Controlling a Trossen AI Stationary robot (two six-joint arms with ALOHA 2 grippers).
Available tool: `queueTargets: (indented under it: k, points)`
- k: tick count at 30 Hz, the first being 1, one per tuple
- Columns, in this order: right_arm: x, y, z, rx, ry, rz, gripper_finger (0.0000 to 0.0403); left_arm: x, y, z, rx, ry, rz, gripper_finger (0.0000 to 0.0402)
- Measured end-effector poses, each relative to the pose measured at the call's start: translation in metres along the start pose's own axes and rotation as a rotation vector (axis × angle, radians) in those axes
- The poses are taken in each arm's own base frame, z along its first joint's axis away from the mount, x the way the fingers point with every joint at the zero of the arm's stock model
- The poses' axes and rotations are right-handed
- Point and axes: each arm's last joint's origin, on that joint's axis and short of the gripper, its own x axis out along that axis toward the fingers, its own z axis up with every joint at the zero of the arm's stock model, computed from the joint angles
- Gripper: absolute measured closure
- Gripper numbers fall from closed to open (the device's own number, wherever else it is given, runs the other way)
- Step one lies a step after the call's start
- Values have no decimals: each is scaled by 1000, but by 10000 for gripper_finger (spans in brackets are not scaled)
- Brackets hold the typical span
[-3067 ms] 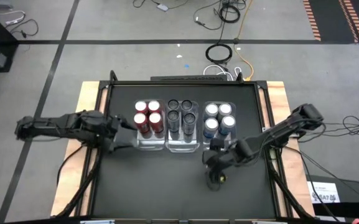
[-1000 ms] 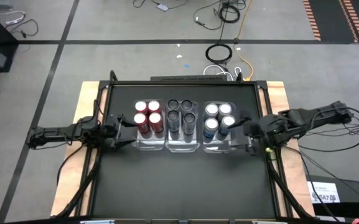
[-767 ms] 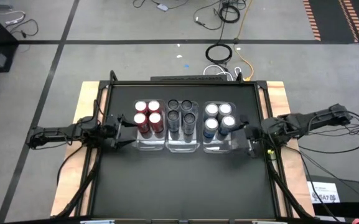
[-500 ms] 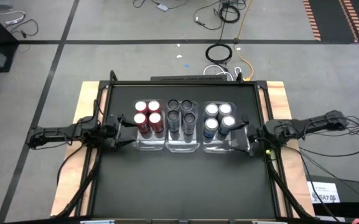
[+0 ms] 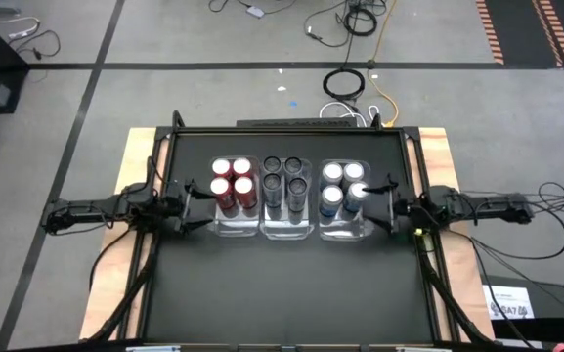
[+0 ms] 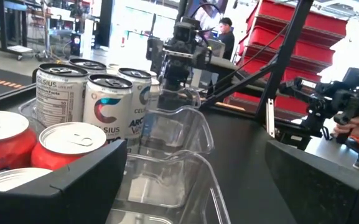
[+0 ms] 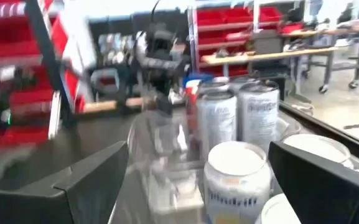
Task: Sort soda cans
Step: Return to Home Position
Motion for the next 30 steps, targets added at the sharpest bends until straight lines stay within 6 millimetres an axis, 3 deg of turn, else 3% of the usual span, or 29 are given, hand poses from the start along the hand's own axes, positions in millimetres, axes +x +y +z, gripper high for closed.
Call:
queueTargets:
  k: [5,30]
  points:
    - [2,0,-2,63,-50,7,21,0,0,0,0,0,0,13]
    - [2,0,-3,54,-31,27,21,0,0,0,0,2,0,13]
